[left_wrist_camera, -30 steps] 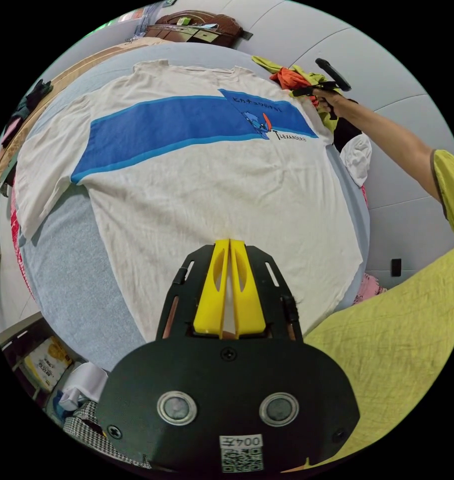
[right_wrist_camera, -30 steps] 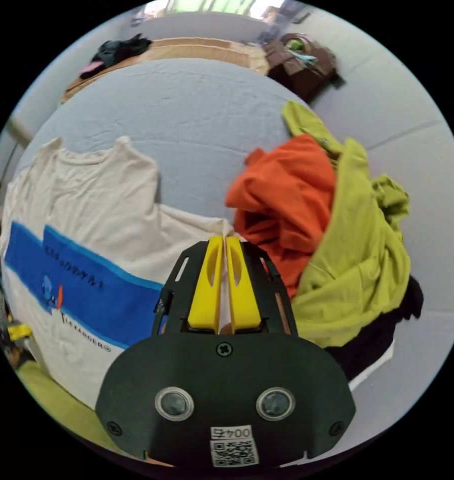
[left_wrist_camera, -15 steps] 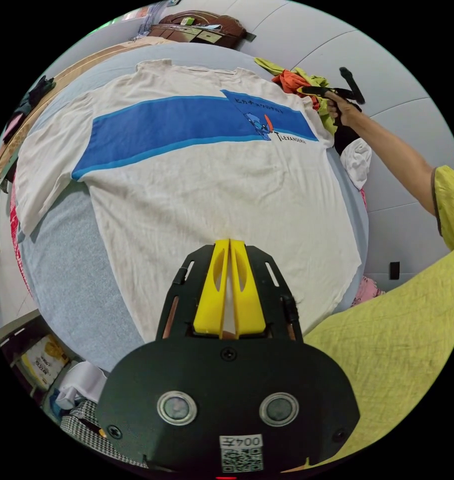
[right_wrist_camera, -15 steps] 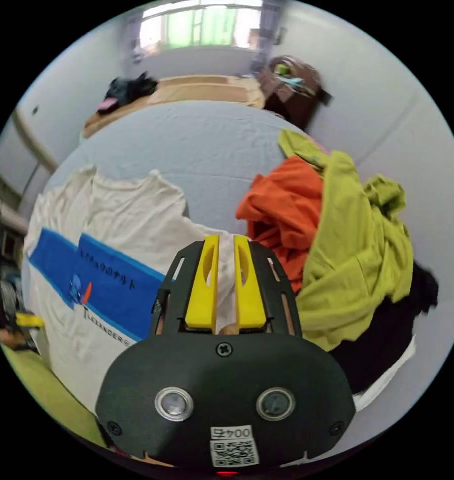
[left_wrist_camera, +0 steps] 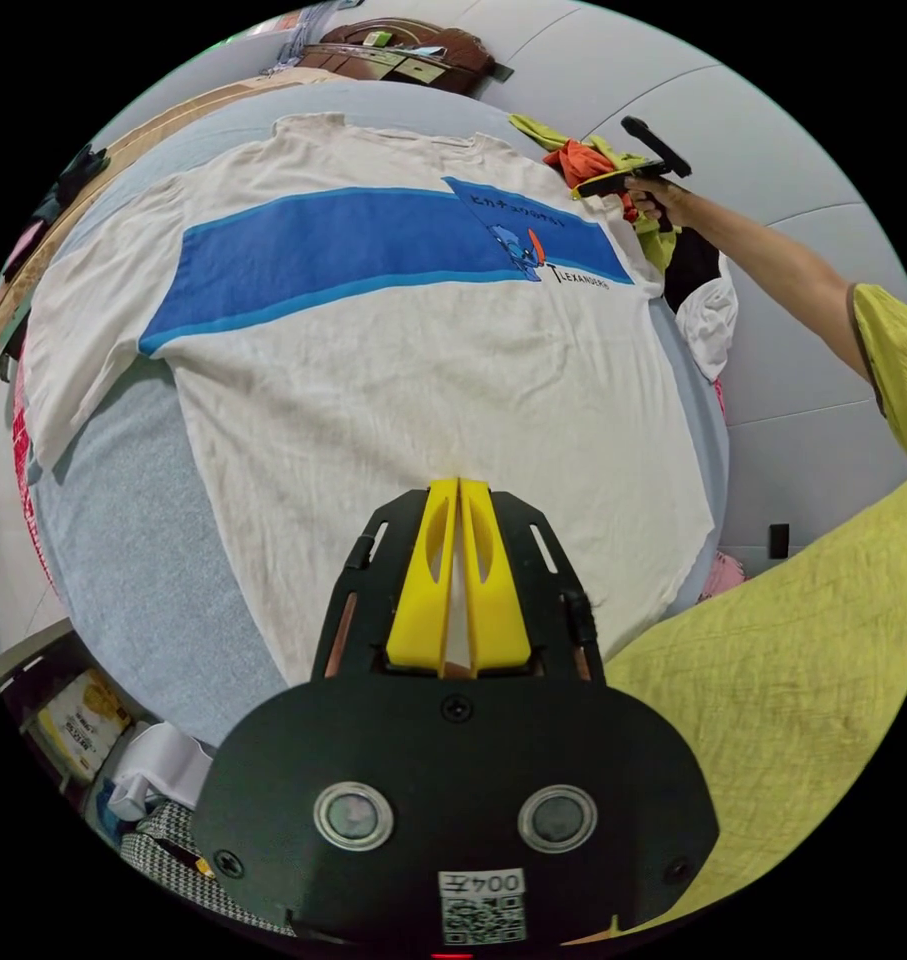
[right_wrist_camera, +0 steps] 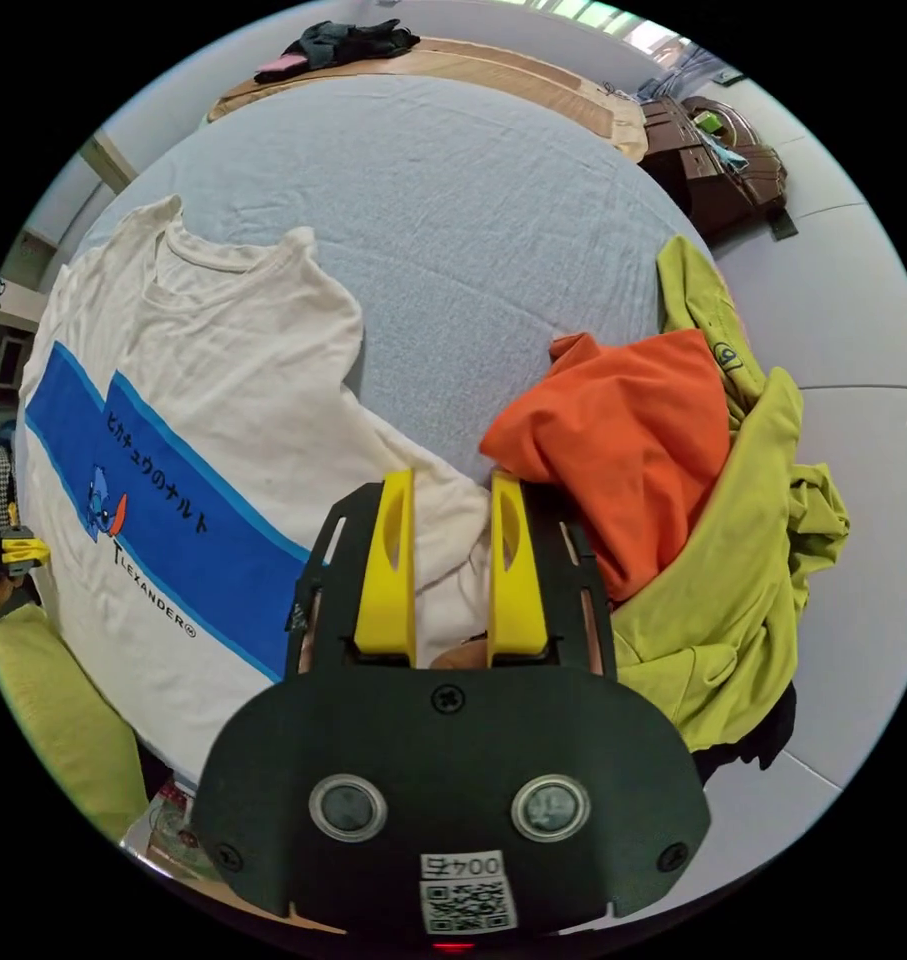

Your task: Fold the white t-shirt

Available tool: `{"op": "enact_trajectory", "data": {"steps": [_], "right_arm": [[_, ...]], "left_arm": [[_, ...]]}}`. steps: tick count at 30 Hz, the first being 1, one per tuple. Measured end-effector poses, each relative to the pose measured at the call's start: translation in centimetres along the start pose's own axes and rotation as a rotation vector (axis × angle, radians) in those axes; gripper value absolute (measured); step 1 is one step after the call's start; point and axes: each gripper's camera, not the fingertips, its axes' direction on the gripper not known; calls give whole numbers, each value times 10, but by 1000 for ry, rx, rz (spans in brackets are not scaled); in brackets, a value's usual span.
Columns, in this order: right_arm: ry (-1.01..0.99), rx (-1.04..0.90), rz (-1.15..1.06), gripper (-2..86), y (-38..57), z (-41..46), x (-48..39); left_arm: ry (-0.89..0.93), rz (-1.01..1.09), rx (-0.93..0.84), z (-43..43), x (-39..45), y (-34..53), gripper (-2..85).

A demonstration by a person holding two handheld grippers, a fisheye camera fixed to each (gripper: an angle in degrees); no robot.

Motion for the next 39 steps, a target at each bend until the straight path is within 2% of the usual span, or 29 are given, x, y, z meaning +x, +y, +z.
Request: {"op": "enact_trajectory", "data": {"steps": [2, 6, 9, 11, 14, 17, 19, 21, 25, 29, 33, 39], "right_arm": [[-92, -4, 14, 80, 2, 6, 7], [-102, 10, 40, 36, 13, 9, 11], [-77, 39, 194, 36, 28, 13, 27], [-160, 86, 363, 45, 43, 22, 43], [-241, 169, 466, 65, 60, 23, 50], [-123, 276, 505, 80, 80, -2, 37], [-50, 350, 485, 81, 95, -23, 17], [-72, 377, 410, 82, 105, -36, -8], [-242, 238, 202, 100, 117, -22, -65], [-282, 91, 149, 107, 125, 11, -91], [-239, 76, 177, 88, 130, 17, -97], [-131, 49, 182, 83, 133, 17, -117]], "left_arm": [[3, -1, -1, -1, -1, -3, 3], [5, -1, -3, -5, -1, -11, 3], [7, -5, 3, -7, -1, -16, 3], [6, -7, 7, -9, 0, -18, 3], [0, -1, 2, -11, 2, -24, 4], [-6, 11, 0, -13, 6, -29, 6], [-4, 15, 0, -14, 7, -32, 8], [6, 23, -1, -18, 11, -36, 15], [-10, 41, 110, -52, 11, -56, 26], [-217, 52, 246, -106, -31, -117, 38], [-390, 66, 297, -133, -80, -194, 45], [-511, 173, 180, -122, -107, -278, 79]]}}
